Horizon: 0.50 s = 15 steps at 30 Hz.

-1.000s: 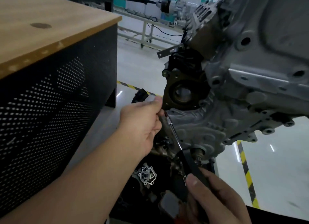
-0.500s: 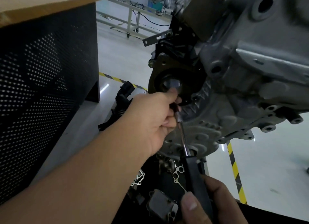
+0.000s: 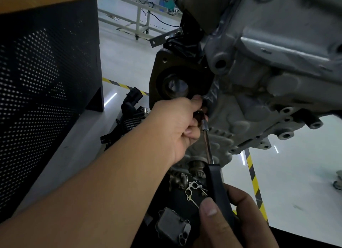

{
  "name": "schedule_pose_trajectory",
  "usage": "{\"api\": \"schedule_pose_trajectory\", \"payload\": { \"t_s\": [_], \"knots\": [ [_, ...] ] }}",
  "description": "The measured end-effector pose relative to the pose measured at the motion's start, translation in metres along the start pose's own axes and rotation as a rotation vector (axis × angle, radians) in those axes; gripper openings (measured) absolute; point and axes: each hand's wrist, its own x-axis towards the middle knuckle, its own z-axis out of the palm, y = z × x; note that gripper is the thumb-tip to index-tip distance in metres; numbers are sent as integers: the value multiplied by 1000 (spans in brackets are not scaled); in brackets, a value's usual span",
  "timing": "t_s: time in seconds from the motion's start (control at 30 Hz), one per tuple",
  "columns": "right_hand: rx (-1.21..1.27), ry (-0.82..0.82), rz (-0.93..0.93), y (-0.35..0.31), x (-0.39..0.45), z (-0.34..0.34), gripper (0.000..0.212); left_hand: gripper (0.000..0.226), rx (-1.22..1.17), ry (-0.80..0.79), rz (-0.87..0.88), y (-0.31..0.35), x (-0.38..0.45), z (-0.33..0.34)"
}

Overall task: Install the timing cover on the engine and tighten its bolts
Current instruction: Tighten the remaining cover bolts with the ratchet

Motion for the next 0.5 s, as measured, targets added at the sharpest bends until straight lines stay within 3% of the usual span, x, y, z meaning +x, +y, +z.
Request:
{"api": "schedule_pose_trajectory", "payload": {
  "t_s": [0.27,0.37,0.5],
  "knots": [
    [-26,27,-30,-4,-8,3,45,10,164,-14,35,5,-3,-3],
    [-34,18,-1,-8,-8,0,26,12,139,35,55,3,-1,-2],
    [-10,11,14,-13,-7,-1,25,16,117,15,15,4,-1,1]
  ]
}}
